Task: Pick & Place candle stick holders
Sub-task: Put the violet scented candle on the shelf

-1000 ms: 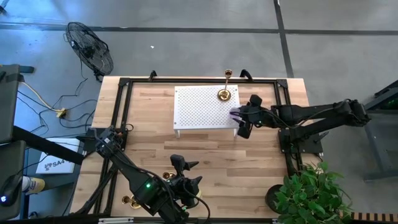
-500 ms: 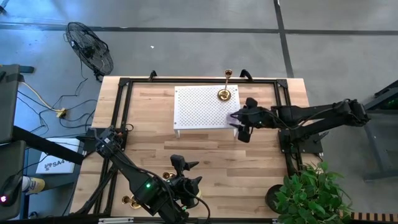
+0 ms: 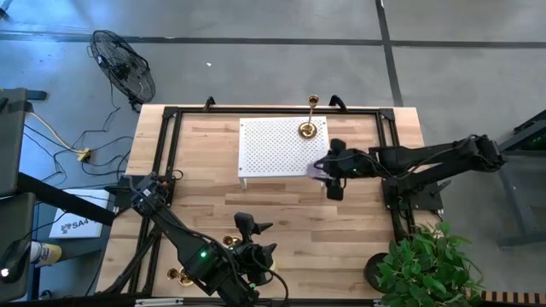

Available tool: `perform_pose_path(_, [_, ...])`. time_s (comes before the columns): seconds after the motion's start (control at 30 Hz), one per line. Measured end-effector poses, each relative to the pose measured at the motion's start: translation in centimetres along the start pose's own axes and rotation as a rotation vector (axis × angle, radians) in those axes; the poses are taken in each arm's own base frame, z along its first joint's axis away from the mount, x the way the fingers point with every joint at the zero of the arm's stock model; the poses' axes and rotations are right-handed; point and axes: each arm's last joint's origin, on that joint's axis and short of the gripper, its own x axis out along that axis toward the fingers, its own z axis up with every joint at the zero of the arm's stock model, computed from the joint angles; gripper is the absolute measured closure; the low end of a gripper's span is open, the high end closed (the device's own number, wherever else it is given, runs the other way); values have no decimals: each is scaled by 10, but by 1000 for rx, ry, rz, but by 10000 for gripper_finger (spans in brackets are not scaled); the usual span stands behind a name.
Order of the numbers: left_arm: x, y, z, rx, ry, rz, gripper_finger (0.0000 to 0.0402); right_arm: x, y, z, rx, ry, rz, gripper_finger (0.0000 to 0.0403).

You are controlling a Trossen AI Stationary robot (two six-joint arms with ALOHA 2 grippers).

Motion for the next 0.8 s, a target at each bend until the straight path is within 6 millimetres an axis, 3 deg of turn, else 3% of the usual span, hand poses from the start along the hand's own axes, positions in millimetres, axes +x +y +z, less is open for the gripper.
perform_pose_path(0.23, [0,0,0,1,0,0,122,0,-4,-1,42,2,-122,178])
perform_pose_path(0.8, [0,0,0,4,1,1,122,0,-5,-1,18,0,-177,178])
